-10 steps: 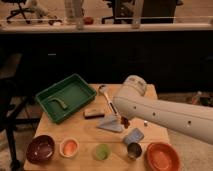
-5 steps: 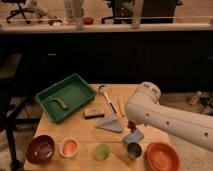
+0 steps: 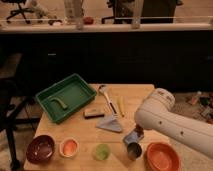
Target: Place grapes in red bowl
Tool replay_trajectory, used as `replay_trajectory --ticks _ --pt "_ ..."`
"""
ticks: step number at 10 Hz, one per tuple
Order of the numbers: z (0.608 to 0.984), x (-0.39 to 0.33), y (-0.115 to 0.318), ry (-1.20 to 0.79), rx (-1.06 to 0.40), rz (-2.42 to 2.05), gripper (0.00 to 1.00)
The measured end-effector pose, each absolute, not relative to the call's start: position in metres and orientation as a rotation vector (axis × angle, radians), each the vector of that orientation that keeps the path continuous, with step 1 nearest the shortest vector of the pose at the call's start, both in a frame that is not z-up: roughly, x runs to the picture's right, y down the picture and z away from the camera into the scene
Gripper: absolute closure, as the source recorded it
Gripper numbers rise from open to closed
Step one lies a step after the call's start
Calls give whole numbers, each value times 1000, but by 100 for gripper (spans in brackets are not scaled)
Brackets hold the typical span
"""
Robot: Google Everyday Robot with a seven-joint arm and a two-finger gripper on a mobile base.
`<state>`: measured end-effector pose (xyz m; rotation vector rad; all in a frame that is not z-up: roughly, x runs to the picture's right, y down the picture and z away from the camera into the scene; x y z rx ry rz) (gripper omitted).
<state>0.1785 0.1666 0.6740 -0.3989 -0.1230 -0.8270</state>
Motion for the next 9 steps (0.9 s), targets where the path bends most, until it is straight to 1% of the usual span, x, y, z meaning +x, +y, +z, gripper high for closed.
replay_trajectory --ticks 9 --pt "655 205 217 -131 -409 -740 100"
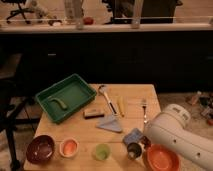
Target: Place grapes in red bowl
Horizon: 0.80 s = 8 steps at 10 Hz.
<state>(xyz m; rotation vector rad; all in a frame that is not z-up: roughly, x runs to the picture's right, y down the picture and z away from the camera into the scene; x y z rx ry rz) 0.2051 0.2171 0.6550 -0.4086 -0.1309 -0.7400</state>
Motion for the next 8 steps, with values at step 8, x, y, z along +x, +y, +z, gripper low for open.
replay_trajectory --ticks 8 --pt "643 223 240 -198 -401 -764 100"
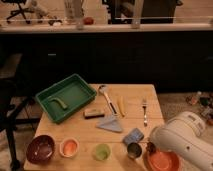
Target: Place grapes in red bowl
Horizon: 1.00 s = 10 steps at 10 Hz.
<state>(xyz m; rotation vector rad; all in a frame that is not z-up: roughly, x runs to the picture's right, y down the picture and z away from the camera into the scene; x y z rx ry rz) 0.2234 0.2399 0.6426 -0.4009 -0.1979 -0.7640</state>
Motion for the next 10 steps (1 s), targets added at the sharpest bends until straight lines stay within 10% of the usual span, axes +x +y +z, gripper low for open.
replay_trajectory --ticks 10 --pt "628 259 245 -150 -427 -706 100"
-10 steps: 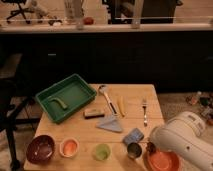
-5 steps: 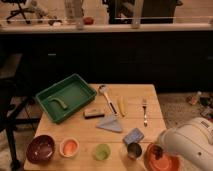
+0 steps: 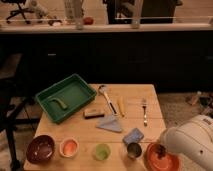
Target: Place grapes in red bowl
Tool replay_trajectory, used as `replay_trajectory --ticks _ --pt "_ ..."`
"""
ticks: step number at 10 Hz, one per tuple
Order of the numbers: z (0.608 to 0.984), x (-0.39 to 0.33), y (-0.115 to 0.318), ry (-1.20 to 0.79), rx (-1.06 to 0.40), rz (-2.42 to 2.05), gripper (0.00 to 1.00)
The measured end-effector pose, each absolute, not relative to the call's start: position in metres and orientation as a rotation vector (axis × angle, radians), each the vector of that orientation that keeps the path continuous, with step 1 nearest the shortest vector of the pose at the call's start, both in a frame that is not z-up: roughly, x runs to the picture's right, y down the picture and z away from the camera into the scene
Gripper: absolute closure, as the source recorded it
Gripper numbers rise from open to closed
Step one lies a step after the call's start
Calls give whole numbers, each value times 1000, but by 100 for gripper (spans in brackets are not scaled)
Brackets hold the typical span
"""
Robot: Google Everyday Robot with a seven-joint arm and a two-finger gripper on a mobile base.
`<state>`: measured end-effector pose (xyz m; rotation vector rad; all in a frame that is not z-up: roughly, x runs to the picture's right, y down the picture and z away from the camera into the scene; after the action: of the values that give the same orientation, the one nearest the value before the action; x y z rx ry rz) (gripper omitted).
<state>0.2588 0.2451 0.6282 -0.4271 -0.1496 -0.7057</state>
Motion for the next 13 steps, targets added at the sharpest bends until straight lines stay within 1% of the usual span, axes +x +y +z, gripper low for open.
replay_trajectory --ticks 4,7,13 --pt "630 259 244 -142 -429 -700 100" --pt "632 275 245 -84 -447 -613 100" --pt "637 281 251 -100 -463 -579 100"
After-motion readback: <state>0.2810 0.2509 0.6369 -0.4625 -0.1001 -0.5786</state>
